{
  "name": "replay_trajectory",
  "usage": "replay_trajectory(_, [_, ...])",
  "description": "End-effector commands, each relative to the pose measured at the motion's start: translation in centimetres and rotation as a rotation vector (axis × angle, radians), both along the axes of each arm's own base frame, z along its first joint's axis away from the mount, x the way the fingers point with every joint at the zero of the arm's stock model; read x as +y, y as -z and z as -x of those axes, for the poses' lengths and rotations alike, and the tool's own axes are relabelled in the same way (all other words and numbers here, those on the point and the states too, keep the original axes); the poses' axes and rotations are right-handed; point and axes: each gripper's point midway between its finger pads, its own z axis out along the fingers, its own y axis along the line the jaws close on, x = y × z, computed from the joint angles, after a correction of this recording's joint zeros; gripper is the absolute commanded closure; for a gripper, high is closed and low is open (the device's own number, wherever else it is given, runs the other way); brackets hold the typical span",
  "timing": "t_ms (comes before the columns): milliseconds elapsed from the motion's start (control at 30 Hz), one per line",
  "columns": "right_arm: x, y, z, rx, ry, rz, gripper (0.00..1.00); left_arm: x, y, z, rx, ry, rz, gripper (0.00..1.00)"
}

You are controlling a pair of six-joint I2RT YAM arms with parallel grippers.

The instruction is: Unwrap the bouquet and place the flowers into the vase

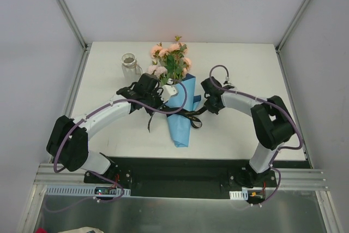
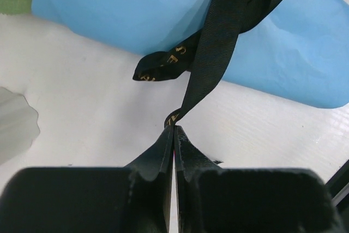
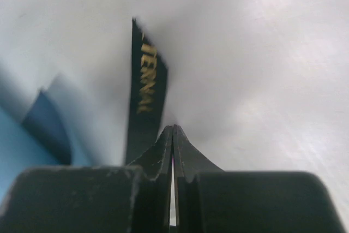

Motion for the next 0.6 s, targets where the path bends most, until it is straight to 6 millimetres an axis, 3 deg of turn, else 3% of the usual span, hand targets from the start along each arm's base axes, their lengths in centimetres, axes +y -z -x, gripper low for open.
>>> replay_trajectory(0, [-5.9, -1.3, 2.2, 0.031, 0.086, 0.137, 0.99, 1.9, -3.4, -0.3, -0.035, -0.082, -0.022, 1.00])
replay_trajectory(100, [-8.3, -3.0, 1.6, -0.004, 0.111, 0.186, 0.99, 3.7, -6.5, -1.5, -0.087, -0.161, -0.009, 1.00])
replay_trajectory(233, [-11.3, -4.1, 1.9, -0.014, 0.139, 0.249, 0.99, 7.0, -9.4, -1.4, -0.118, -0.247, -0.026, 1.00])
replay_trajectory(300, [-11.6, -4.9, 1.7, -0.037, 0.115, 0.258, 0.99, 8.4, -11.2, -1.4, -0.164, -0.285, -0.012, 1.00])
replay_trajectory(400, [-8.6, -7.0, 0.4, -0.155, -0.027, 0.221, 0.99, 10.3, -12.9, -1.0, -0.208, -0.338, -0.027, 1.00])
replay_trajectory(433, [-6.8, -7.5, 0.7, -0.183, -0.130, 0.232, 0.92, 10.7, -13.3, -1.0, -0.221, -0.351, -0.031, 1.00])
replay_trajectory(467, [-5.3, -7.9, 0.7, -0.211, -0.186, 0.206, 0.74, 11.6, -13.6, -0.8, -0.235, -0.383, -0.057, 1.00])
replay_trajectory(500, [-3.6, -9.3, 0.1, -0.283, -0.225, 0.168, 0.64, 12.2, -14.0, -0.9, -0.245, -0.407, -0.065, 1.00])
replay_trajectory(567, [-0.2, -8.9, 1.6, -0.326, -0.422, 0.123, 0.37, 13.4, -14.5, -0.8, -0.265, -0.451, -0.090, 1.00])
